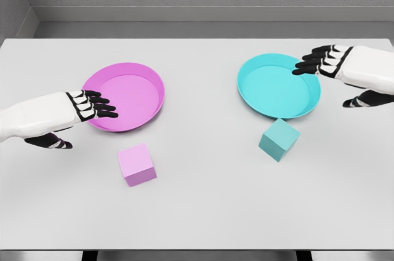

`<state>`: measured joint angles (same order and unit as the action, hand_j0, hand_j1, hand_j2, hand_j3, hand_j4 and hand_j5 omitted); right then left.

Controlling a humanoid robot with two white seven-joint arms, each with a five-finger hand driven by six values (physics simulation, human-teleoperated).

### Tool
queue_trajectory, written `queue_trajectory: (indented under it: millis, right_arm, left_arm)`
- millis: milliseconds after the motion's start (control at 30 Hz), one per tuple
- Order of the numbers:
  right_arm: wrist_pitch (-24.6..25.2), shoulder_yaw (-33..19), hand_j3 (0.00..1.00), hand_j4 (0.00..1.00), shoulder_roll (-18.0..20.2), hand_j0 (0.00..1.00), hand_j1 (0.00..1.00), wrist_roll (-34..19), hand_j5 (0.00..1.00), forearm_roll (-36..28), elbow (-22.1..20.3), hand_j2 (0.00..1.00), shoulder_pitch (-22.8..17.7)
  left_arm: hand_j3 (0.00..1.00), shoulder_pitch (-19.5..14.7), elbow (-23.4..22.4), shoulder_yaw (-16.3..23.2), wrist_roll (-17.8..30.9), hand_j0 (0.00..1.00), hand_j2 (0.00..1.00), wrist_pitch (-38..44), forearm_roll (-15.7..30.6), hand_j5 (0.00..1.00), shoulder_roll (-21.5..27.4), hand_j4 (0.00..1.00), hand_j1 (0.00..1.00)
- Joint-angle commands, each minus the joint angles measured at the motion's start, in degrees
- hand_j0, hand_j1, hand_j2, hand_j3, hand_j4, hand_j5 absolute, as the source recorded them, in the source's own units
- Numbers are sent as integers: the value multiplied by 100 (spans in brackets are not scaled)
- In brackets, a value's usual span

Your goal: Place the blocks in the corresponding plates according to their colors

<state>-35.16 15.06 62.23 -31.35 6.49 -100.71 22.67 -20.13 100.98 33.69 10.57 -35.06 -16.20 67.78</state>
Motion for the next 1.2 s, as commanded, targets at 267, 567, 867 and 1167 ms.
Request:
queue_trajectory:
  millis: [267,567,867,1167]
  right_arm:
    - [16,32,100,100,17,100,100,7,100,-33,-1,100,35]
    - [16,709,100,100,-308,100,100,-29,100,617,-1,100,105]
    - [16,1377,100,100,-704,100,100,-29,100,960,-1,100,176]
    - [16,1500,100,100,-1020,100,100,-29,100,1347,-1,100,176]
  left_arm:
    - [100,-694,1,867,288,100,100,6,38,100,-248,100,100]
    - [100,-809,1,1228,859,100,100,6,38,100,-854,100,100]
    - [100,-853,1,1228,921,100,100,6,-41,100,-1065,100,100]
    - [100,-861,1,1360,1018,100,100,6,-340,100,-1162,100,100]
